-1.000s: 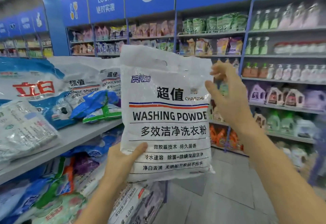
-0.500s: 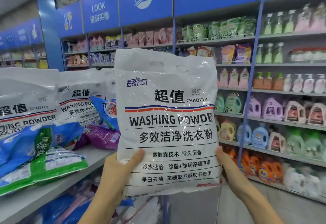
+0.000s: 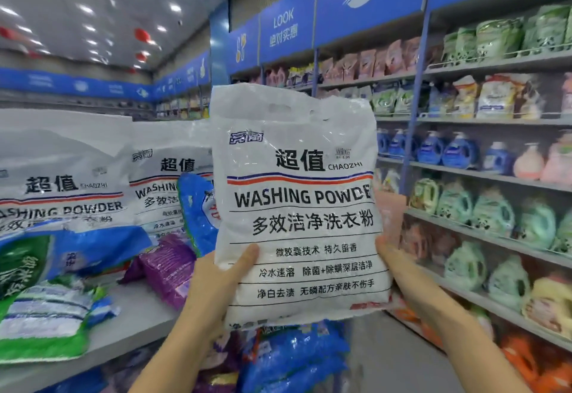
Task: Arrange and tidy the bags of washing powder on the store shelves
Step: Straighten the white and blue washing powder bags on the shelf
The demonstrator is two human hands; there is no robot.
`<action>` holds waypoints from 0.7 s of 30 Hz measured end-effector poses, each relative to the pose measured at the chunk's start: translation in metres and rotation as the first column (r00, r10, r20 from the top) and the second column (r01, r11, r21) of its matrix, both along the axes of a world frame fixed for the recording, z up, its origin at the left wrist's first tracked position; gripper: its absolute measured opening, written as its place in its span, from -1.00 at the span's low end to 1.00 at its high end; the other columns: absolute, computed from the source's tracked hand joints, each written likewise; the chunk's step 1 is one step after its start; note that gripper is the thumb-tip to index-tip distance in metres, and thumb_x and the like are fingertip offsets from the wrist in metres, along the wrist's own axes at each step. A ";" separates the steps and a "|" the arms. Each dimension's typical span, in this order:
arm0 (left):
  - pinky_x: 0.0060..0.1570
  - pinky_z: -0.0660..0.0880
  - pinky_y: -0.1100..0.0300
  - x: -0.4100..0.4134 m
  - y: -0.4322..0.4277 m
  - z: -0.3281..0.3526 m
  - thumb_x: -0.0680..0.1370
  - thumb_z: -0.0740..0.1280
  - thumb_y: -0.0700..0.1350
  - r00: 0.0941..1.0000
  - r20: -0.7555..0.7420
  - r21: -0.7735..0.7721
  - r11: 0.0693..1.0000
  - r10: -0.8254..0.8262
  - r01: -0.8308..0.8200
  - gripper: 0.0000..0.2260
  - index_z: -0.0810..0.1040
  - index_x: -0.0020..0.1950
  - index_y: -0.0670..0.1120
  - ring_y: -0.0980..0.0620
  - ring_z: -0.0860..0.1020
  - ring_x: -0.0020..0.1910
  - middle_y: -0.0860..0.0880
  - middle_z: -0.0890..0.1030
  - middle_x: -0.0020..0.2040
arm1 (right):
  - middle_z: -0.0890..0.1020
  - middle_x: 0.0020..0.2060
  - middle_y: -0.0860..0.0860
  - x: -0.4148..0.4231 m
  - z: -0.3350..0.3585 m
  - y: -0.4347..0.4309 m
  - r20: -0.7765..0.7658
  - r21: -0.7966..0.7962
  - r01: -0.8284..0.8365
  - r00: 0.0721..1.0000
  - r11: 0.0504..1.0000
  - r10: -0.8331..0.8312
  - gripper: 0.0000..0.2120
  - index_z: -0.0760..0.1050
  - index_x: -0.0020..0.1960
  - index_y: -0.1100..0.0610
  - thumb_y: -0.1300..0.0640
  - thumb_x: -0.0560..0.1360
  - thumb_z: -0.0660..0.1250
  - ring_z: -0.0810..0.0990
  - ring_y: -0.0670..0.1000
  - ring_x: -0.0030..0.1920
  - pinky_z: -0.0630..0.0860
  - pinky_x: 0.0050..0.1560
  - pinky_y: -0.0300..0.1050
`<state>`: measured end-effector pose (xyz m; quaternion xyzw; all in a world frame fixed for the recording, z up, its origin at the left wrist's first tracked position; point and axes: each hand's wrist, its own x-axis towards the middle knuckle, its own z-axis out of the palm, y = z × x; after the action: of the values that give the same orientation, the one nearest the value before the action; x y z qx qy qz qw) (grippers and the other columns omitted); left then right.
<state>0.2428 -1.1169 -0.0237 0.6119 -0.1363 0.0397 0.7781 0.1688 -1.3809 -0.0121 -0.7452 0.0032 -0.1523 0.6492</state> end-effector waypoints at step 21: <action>-0.11 0.61 -0.07 0.110 -0.082 0.001 0.46 0.41 -0.01 0.940 -0.052 -0.057 0.939 0.338 -0.340 -0.75 0.59 0.11 -0.02 -0.12 0.68 -0.08 -0.09 0.71 -0.06 | 0.50 0.14 -0.19 0.210 0.028 -0.064 0.153 -0.133 -0.268 0.946 0.954 0.287 -0.78 0.30 0.25 -0.15 0.05 0.64 0.08 0.47 -0.12 0.14 0.41 0.05 -0.32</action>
<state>0.3530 -1.1985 -0.0223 0.6011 -0.0115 0.1648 0.7819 0.3787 -1.4446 0.0154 -0.7571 -0.1658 -0.1225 0.6200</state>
